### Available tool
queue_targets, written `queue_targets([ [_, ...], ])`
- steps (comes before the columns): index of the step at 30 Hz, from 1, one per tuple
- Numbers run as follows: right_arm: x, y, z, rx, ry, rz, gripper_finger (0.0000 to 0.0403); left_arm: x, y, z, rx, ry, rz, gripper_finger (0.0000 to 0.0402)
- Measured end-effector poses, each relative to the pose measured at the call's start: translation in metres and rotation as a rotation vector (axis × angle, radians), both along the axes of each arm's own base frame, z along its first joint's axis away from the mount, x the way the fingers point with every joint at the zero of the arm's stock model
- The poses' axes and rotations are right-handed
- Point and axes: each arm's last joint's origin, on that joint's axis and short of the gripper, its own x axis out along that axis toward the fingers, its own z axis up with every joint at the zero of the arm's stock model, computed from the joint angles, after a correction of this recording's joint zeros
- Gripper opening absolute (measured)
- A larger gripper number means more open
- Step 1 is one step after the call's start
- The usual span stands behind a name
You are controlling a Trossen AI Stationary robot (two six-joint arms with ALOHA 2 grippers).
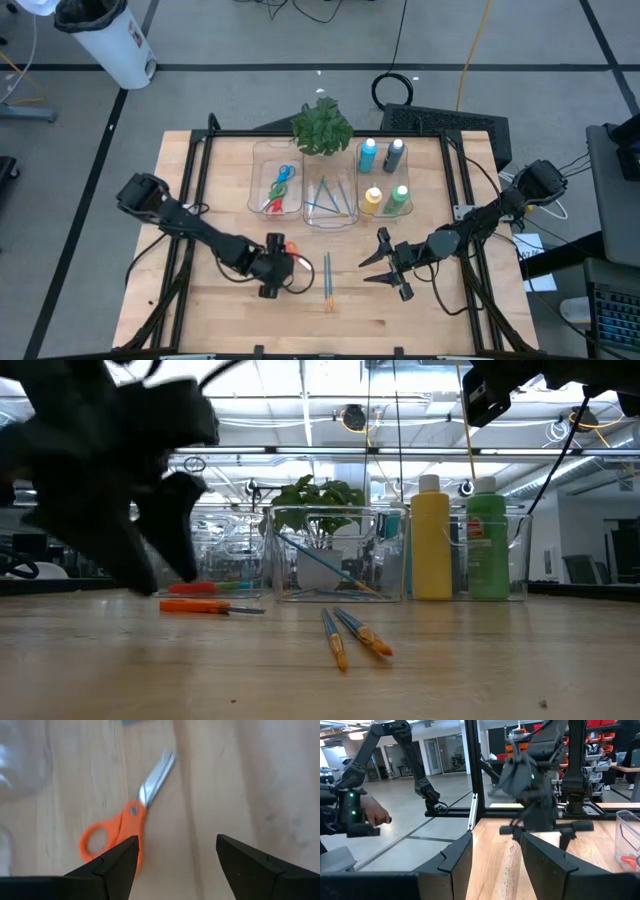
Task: Pick & Place Paint Supplies
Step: Put the orange scissors into the left transparent bin
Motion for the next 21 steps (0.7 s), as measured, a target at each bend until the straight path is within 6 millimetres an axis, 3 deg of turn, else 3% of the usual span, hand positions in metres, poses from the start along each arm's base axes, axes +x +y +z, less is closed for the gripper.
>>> queue_targets([
  [5, 0.000, 0.000, 0.000, 0.000, 0.000, 0.000, 0.0159, 0.003, 0.011, -0.013, 0.000, 0.073, 0.082, 0.0248],
  [21, 0.000, 0.000, 0.000, 0.000, 0.000, 0.000, 0.0154, 0.006, 0.021, -0.015, -0.147, 0.143, 0.189, 0.0160],
])
